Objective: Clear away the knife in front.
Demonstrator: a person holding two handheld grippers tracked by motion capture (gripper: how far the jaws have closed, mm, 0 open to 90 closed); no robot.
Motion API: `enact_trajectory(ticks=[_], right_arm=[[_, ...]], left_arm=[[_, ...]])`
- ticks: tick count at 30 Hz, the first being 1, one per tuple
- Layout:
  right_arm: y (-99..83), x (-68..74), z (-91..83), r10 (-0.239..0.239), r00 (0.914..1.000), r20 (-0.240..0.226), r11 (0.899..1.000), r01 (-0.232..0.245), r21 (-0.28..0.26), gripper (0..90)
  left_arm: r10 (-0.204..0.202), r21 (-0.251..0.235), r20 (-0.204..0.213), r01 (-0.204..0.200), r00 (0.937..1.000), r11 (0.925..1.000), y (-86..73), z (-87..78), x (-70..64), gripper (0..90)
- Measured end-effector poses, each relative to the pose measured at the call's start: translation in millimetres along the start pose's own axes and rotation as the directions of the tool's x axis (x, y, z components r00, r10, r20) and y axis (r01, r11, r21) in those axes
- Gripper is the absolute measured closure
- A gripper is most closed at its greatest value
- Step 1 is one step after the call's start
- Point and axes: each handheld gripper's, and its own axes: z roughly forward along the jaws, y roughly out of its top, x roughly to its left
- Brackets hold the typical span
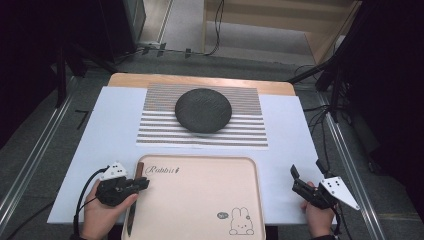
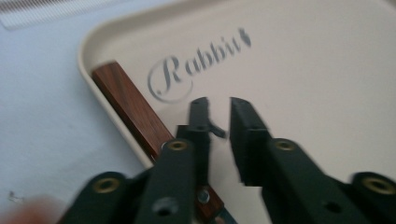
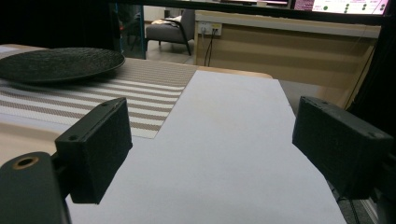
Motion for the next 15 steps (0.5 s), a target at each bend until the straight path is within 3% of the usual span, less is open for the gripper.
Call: enact_trajectory(ticks=[3, 5, 9, 11, 15], right_arm=[[0.0, 0.0, 0.2, 0.001, 1.0, 0.001, 1.0, -0.001, 0.0, 10.2], [-0.1, -0.4, 0.0, 0.002, 1.0, -0.003, 1.0, -0.002, -0.001, 10.2], [-0.1, -1.3, -0.1, 0.007, 1.0, -0.002, 1.0, -0.007, -0.002, 10.2], [-0.1, -1.3, -0.1, 0.006, 1.0, -0.002, 1.0, -0.006, -0.002, 10.2], [-0.1, -1.4, -0.1, 0.008, 1.0, -0.001, 1.0, -0.008, -0.003, 10.2]], left_arm=[[0.002, -0.084, 0.007, -0.002, 1.0, 0.9965, 2.9, -7.6, -1.7, 61.8], [0.003, -0.115, -0.002, -0.003, 1.0, 0.9933, 3.3, -10.0, -2.5, 52.7], [0.005, -0.142, -0.003, -0.005, 1.0, 0.9898, 3.2, -11.0, -2.5, 33.1], [-0.001, -0.154, -0.011, -0.001, 0.9999, 0.988, 3.9, -12.2, -2.2, 18.3], [0.002, -0.191, 0.015, 0.001, 0.9999, 0.9816, 3.7, -17.6, -0.1, 7.1]])
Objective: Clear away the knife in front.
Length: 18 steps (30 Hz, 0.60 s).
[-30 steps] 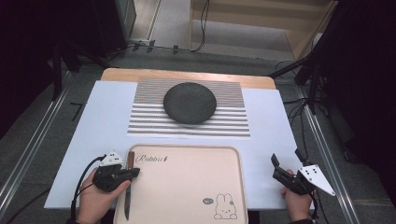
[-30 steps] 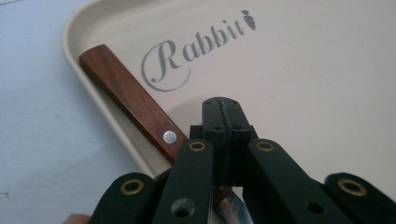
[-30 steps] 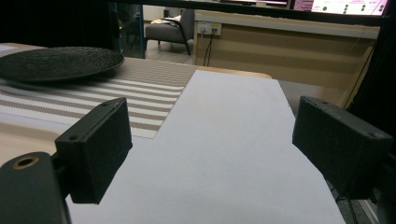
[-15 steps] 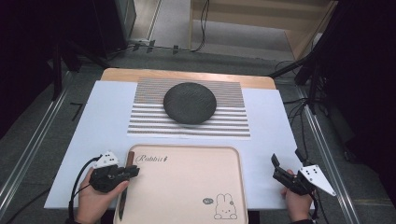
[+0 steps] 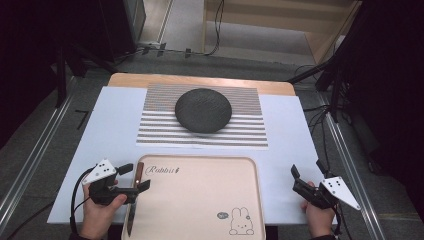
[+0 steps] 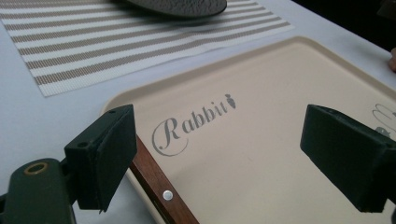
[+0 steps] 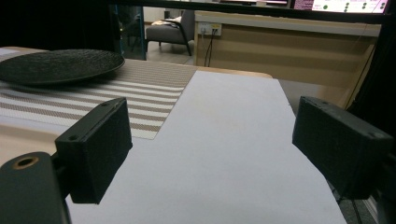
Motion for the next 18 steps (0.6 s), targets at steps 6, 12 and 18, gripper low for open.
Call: enact_trajectory(ticks=[6, 12, 18], right_arm=[[0.0, 0.2, -0.1, -0.001, 1.0, -0.001, 1.0, 0.001, 0.0, 10.2], [0.0, 0.0, -0.1, 0.001, 1.0, -0.001, 1.0, -0.001, -0.001, 10.2], [0.0, -0.1, -0.1, 0.001, 1.0, -0.002, 1.0, -0.001, -0.003, 10.2]], left_arm=[[-0.008, -0.027, -0.023, 0.008, 0.9997, 0.9996, 0.5, -7.2, 4.3, 0.0], [-0.013, -0.047, -0.053, 0.011, 0.9985, 0.9989, 0.3, -13.4, 11.1, 0.0], [-0.022, -0.054, -0.091, 0.017, 0.9956, 0.9984, -0.5, -19.9, 21.1, 0.0]])
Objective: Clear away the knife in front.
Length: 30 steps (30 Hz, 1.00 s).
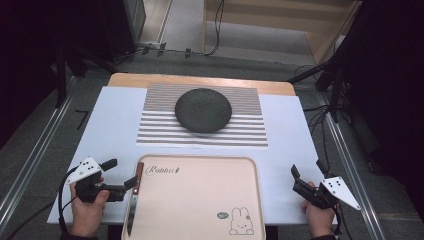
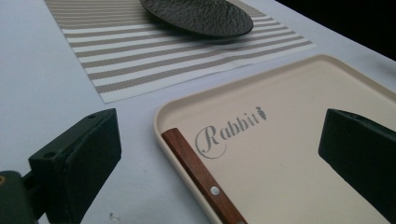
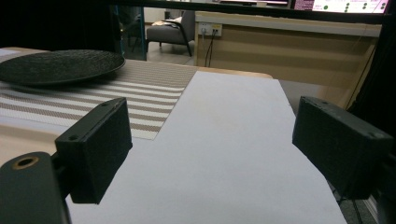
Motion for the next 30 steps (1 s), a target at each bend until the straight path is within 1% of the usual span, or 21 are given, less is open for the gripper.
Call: enact_trajectory(ticks=[3, 5, 9, 15, 23, 30], right_arm=[[0.1, 0.0, 0.0, 0.001, 1.0, 0.0, 1.0, -0.001, 0.001, 10.2], [0.0, 0.1, 0.0, 0.0, 1.0, 0.0, 1.0, 0.0, 0.0, 10.2], [0.1, -0.2, -0.2, 0.003, 1.0, -0.003, 1.0, -0.003, 0.0, 10.2], [0.1, -0.3, -0.2, 0.003, 1.0, -0.004, 1.0, -0.003, -0.001, 10.2], [0.1, -0.1, -0.1, 0.002, 1.0, -0.002, 1.0, -0.002, 0.0, 10.2], [0.1, -0.3, -0.1, 0.003, 1.0, -0.003, 1.0, -0.003, 0.0, 10.2]], left_arm=[[-0.007, -0.007, -0.013, 0.007, 0.9999, 1.0, -0.7, -3.3, 5.7, 0.0], [-0.002, -0.005, -0.027, 0.002, 0.9996, 1.0, -1.1, -5.5, 9.8, 0.0], [-0.022, -0.022, -0.058, 0.021, 0.9981, 0.9995, -1.9, -12.2, 19.7, 0.0], [-0.041, -0.045, -0.093, 0.037, 0.9948, 0.9983, -4.4, -21.0, 33.7, 0.0], [-0.057, -0.061, -0.12, 0.049, 0.9912, 0.9969, -7.6, -28.8, 46.7, 0.0], [-0.062, -0.073, -0.137, 0.053, 0.9886, 0.9959, -10.9, -32.7, 56.9, 0.0]])
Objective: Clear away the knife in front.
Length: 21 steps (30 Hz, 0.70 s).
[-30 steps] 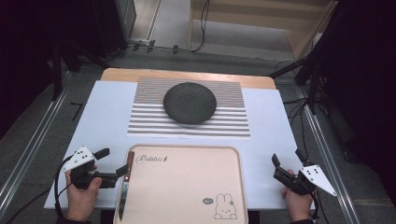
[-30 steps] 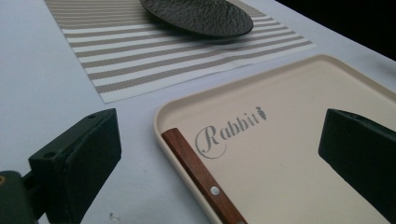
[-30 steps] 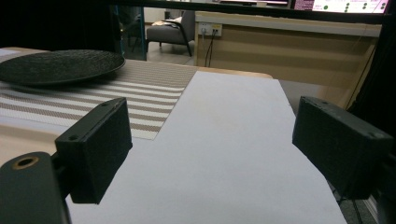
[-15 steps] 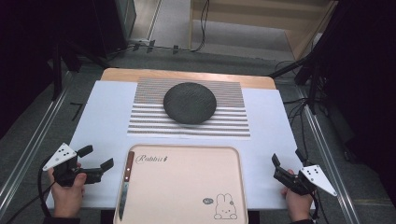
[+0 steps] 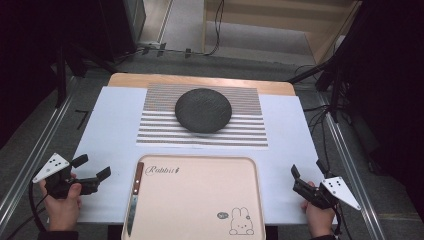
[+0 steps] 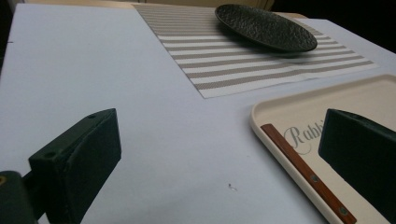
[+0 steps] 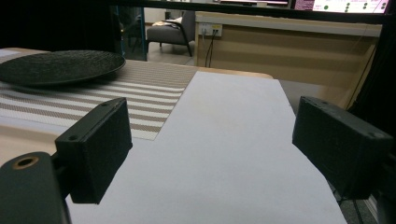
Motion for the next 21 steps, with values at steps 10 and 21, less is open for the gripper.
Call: enact_trajectory(ticks=[10, 21], right_arm=[[0.0, -0.1, 0.0, 0.001, 1.0, 0.0, 1.0, -0.001, 0.0, 10.2], [0.0, -0.4, -0.1, 0.002, 1.0, 0.0, 1.0, -0.002, -0.001, 10.2]], left_arm=[[-0.024, -0.029, -0.034, 0.023, 0.9991, 0.9993, -2.6, -7.9, 14.8, 0.0], [-0.021, -0.027, -0.04, 0.019, 0.999, 0.9994, -5.6, -7.9, 17.6, 0.0]])
